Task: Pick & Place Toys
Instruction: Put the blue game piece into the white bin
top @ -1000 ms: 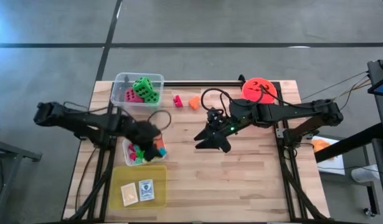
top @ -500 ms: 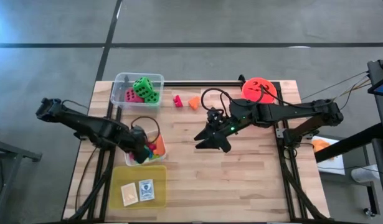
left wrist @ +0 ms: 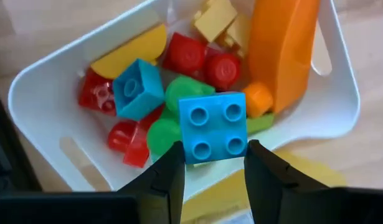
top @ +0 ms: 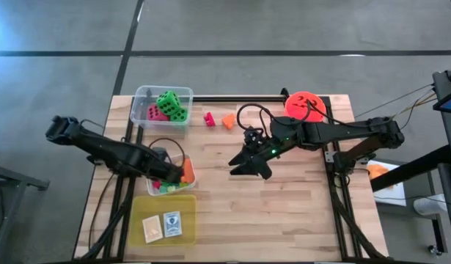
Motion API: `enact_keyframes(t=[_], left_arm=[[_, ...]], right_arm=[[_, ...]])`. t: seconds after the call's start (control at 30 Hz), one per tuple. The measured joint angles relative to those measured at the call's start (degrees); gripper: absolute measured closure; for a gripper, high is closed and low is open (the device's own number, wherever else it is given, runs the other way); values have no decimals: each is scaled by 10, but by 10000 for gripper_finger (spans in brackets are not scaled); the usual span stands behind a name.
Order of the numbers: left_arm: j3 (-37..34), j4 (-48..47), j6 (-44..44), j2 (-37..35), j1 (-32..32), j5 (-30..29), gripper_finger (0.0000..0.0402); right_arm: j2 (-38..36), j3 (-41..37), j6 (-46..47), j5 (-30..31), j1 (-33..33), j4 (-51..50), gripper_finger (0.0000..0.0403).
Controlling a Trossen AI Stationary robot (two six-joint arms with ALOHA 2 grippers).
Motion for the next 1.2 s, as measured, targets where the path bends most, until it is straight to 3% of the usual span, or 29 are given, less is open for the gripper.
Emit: enact_keyframes(t=[0.3,0.8,1.2], left_arm=[[-1,10,28,28,5,-27,283],[-2,66,120,89,34,-23,283],[-2,73,117,110,34,-26,283]], right_arm=[[0,0,1,1,0,1,122],[0,0,3,2,0,4,122],[0,0,5,1,0,5,122]])
